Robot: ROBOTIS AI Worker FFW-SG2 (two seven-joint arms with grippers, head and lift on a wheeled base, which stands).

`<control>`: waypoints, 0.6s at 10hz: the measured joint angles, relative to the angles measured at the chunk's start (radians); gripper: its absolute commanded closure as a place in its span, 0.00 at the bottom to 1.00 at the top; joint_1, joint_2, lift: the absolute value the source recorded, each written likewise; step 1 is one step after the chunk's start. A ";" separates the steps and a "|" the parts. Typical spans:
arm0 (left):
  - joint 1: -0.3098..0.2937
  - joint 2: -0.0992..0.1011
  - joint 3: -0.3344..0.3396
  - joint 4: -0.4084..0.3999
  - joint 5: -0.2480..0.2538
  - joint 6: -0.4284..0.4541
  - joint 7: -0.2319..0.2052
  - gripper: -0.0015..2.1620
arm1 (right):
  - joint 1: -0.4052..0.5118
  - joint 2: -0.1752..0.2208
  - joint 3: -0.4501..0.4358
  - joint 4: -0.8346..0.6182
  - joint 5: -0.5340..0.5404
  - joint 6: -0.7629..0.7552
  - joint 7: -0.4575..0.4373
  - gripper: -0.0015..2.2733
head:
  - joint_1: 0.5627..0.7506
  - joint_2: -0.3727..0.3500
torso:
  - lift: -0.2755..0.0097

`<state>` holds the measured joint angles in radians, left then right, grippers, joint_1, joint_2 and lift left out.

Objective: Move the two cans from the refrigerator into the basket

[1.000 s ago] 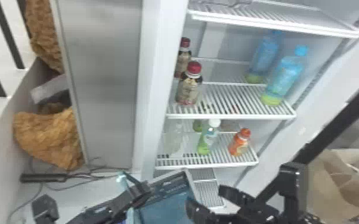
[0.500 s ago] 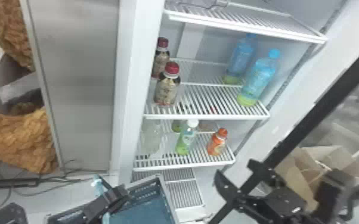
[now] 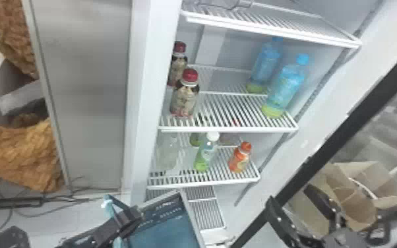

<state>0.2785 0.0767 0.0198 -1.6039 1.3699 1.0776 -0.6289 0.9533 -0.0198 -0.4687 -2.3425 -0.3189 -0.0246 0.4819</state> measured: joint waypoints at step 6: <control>0.005 0.000 0.004 -0.003 0.000 0.000 -0.002 0.55 | 0.078 0.020 -0.002 0.112 -0.058 -0.169 0.020 0.06 | 0.70 0.03 | 0.86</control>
<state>0.2832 0.0767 0.0239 -1.6065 1.3702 1.0774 -0.6306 1.0315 0.0000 -0.4706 -2.2301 -0.3767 -0.1937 0.5015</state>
